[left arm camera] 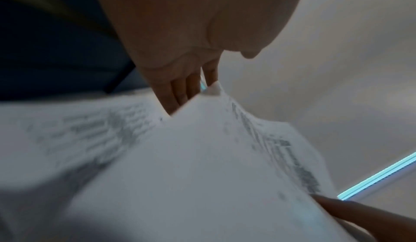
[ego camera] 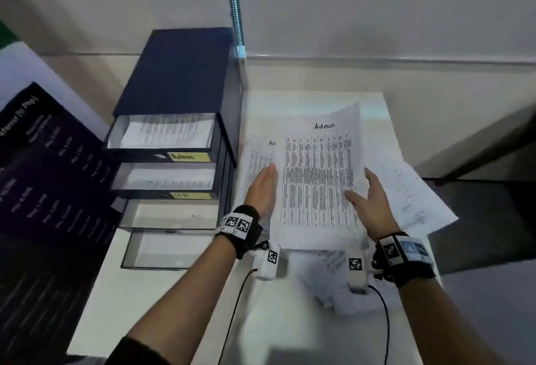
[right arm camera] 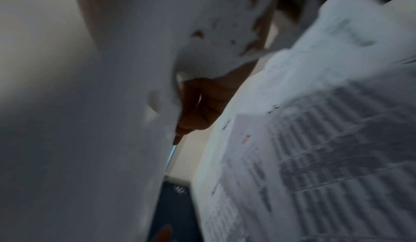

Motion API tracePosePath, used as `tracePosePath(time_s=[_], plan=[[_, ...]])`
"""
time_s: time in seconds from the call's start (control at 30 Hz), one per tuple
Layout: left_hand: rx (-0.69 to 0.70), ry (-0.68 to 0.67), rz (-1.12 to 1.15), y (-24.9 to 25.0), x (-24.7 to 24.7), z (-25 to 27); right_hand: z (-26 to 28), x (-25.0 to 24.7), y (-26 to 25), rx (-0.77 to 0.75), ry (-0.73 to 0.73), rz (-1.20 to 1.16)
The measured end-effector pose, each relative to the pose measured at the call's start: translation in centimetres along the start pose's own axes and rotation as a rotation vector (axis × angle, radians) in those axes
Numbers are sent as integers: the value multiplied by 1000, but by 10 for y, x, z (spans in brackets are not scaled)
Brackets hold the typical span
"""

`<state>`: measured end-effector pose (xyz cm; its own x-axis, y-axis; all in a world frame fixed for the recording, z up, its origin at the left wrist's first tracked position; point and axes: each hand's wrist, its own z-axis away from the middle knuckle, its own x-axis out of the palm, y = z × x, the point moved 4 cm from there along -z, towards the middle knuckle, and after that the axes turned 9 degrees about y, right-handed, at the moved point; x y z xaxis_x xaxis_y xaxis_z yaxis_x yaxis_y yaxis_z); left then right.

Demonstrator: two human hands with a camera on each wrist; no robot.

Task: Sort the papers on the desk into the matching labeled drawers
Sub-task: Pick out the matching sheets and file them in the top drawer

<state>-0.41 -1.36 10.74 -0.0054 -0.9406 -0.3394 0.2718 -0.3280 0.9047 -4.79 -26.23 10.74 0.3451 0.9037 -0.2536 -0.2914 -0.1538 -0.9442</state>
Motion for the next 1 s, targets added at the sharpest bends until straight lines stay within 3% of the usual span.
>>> tracePosePath(time_s=[0.13, 0.27, 0.4, 0.5, 0.63, 0.73, 0.87, 1.0], plan=[[52, 35, -43, 7, -85, 8, 11, 56, -58, -68, -155, -79], [67, 181, 44, 21, -181, 23, 31, 113, -116, -35, -356, -208], [43, 297, 280, 39, -266, 48, 60, 176, -150, 100, -615, -267], [69, 375, 327, 42, -314, 58, 81, 217, -162, 196, -752, -246], [-1, 432, 469, 22, -348, 53, 82, 260, -167, 287, -688, -270], [-55, 387, 449, 7, -353, 42, 66, 284, -164, 353, -556, -283], [-44, 400, 337, -2, -348, 19, 43, 300, -172, 256, -378, -159], [-35, 524, 219, -9, -342, -15, 40, 301, -184, 284, -533, 18]])
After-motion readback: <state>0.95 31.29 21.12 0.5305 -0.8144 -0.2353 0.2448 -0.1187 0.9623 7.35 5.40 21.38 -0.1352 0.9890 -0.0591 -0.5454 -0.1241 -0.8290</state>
